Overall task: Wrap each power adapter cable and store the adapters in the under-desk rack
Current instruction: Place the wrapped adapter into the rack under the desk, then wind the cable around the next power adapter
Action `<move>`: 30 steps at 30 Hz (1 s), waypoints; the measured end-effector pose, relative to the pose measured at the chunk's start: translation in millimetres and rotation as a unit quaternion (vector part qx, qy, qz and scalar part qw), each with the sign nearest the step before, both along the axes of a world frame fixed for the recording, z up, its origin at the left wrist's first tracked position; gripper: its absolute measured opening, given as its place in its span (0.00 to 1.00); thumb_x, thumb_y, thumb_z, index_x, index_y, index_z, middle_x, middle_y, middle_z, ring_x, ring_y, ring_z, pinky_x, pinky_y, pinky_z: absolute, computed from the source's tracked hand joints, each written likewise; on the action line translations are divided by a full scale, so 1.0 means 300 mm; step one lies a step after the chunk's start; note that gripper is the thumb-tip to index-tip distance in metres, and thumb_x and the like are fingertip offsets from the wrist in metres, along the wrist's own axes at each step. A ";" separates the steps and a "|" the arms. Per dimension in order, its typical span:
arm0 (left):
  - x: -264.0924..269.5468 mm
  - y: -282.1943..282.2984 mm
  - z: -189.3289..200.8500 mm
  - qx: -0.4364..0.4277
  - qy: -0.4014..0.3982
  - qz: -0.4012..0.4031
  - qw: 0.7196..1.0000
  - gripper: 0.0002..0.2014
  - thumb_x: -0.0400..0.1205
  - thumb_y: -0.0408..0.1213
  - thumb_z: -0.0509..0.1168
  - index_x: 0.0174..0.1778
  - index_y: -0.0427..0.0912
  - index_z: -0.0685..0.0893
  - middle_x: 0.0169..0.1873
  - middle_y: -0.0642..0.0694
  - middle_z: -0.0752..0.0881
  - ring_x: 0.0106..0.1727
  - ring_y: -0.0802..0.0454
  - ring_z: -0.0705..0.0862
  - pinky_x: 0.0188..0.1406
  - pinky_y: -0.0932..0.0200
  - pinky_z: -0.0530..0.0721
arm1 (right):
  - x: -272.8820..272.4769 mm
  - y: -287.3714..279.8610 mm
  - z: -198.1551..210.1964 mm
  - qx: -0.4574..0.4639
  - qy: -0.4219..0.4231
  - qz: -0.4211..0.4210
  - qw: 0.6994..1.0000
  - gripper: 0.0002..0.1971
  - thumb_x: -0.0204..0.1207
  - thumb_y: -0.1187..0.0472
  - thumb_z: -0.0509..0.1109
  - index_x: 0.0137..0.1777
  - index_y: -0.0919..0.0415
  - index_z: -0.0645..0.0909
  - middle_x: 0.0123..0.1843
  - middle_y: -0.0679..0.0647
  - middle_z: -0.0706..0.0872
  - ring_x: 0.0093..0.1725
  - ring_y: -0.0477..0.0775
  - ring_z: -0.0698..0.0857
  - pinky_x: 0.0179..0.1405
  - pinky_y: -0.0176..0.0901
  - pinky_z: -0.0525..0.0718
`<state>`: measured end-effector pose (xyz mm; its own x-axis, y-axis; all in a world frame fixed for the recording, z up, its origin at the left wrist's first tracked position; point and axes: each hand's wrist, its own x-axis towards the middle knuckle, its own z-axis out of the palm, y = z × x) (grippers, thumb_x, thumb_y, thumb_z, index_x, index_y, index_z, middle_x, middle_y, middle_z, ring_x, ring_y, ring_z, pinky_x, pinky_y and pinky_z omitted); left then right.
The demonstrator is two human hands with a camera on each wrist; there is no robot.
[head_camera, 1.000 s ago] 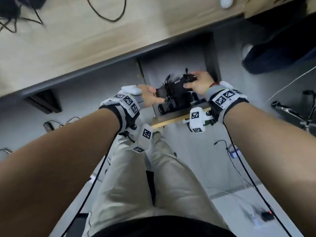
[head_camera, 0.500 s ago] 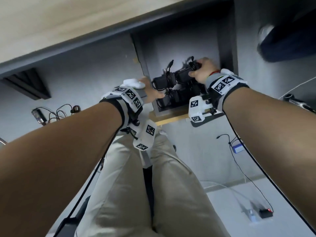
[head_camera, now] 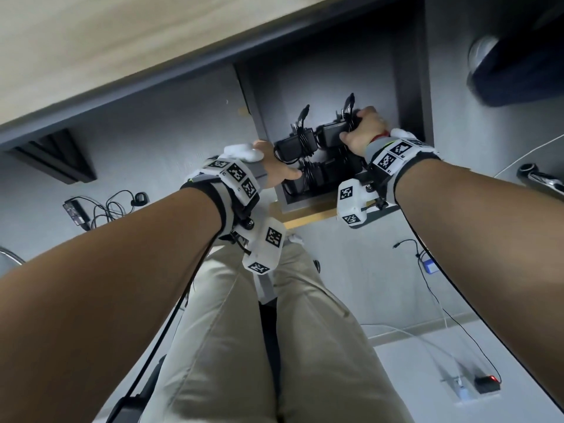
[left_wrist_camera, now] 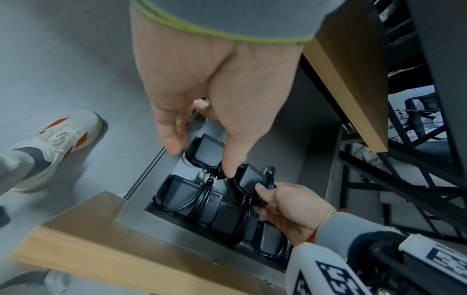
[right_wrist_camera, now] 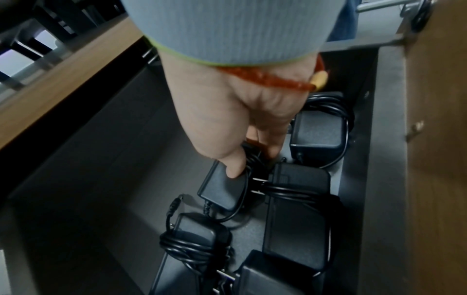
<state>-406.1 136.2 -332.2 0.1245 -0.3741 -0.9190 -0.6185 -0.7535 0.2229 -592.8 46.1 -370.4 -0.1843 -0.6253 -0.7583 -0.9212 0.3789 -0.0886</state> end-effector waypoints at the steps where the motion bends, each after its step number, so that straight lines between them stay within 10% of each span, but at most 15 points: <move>1: 0.003 0.004 -0.004 0.000 0.002 0.007 1.000 0.30 0.69 0.55 0.79 0.54 0.37 0.79 0.36 0.50 0.79 0.34 0.55 0.79 0.28 0.60 0.74 | -0.002 0.003 -0.001 0.002 -0.006 -0.011 1.000 0.32 0.75 0.56 0.75 0.76 0.58 0.68 0.72 0.58 0.77 0.69 0.60 0.80 0.65 0.47 0.78; 6: 0.022 -0.006 0.055 0.005 0.023 0.002 1.000 0.20 0.78 0.46 0.74 0.32 0.44 0.70 0.35 0.48 0.75 0.34 0.52 0.74 0.36 0.64 0.74 | -0.003 0.023 0.065 -0.020 -0.040 -0.076 0.996 0.36 0.70 0.57 0.79 0.75 0.57 0.65 0.73 0.58 0.70 0.68 0.64 0.78 0.68 0.52 0.80; 12: 0.041 -0.015 0.240 -0.066 0.043 0.031 0.996 0.28 0.77 0.50 0.74 0.71 0.41 0.81 0.65 0.41 0.84 0.63 0.43 0.84 0.68 0.47 0.81 | 0.070 0.048 0.291 -0.012 -0.118 -0.045 0.992 0.21 0.73 0.55 0.76 0.64 0.57 0.81 0.64 0.54 0.85 0.65 0.57 0.82 0.63 0.42 0.78; 16: 0.094 -0.048 0.469 -0.110 0.073 0.142 0.981 0.18 0.77 0.43 0.75 0.61 0.42 0.87 0.56 0.45 0.87 0.55 0.47 0.87 0.62 0.52 0.85 | 0.181 0.039 0.525 -0.011 -0.187 -0.042 0.981 0.10 0.71 0.54 0.78 0.52 0.51 0.88 0.55 0.48 0.89 0.56 0.51 0.86 0.47 0.25 0.78; 19: 0.151 -0.045 0.622 -0.138 0.063 0.209 0.966 0.06 0.78 0.41 0.75 0.48 0.46 0.88 0.41 0.49 0.87 0.43 0.51 0.85 0.52 0.56 0.85 | 0.271 0.039 0.667 -0.026 -0.241 -0.056 0.969 0.04 0.63 0.55 0.79 0.35 0.50 0.87 0.41 0.48 0.92 0.45 0.56 0.91 0.53 0.52 0.89; 26: 0.390 -0.060 0.888 -0.201 -0.005 0.306 0.931 0.06 0.74 0.43 0.76 0.35 0.50 0.85 0.30 0.44 0.86 0.32 0.47 0.83 0.40 0.50 0.85 | 0.507 -0.042 1.014 -0.029 -0.347 -0.044 0.937 0.04 0.75 0.68 0.71 0.48 0.62 0.84 0.38 0.57 0.86 0.21 0.50 0.85 0.18 0.36 0.81; 30: 0.593 -0.071 0.972 -0.232 -0.038 0.366 0.900 0.06 0.78 0.40 0.73 0.37 0.46 0.84 0.29 0.44 0.81 0.30 0.48 0.79 0.33 0.57 0.80 | 0.677 -0.110 1.144 -0.069 -0.344 0.011 0.936 0.01 0.72 0.62 0.73 0.40 0.57 0.85 0.30 0.52 0.87 0.19 0.49 0.75 0.16 0.31 0.69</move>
<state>-228.1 114.9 -40.7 0.5506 -0.5076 -0.6627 -0.0210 -0.8020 0.5969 -389.8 13.0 -27.3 0.3324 -0.7239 -0.6045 -0.6360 0.3012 -0.7104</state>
